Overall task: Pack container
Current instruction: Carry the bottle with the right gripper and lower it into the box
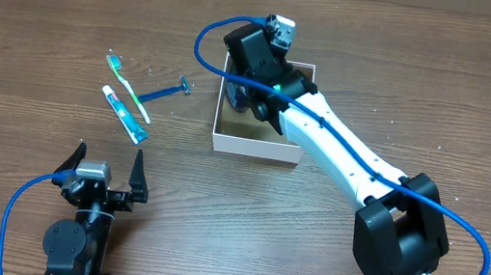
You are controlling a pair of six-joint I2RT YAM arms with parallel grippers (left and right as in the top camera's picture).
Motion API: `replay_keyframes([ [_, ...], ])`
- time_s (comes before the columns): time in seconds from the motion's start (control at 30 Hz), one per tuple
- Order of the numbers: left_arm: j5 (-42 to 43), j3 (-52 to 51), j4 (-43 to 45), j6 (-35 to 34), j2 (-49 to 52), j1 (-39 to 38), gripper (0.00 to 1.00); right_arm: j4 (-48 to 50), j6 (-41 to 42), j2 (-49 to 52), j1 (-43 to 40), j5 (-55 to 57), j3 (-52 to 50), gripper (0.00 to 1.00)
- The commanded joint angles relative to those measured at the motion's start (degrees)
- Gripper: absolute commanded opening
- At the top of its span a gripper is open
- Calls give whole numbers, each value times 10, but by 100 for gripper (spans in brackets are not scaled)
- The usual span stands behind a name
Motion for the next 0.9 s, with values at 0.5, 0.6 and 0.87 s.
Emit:
replay_keyframes([
  [0.5,-2,-2,-1,-10,-5,2,100,33,2,-9,18,-26,22,52],
  [0.6,-2,-2,0,-10,-5,2,100,33,2,-9,23,-26,22,52],
  [0.87,-2,-2,-1,-10,-5,2,100,24,26,-9,37,-9,22,52],
])
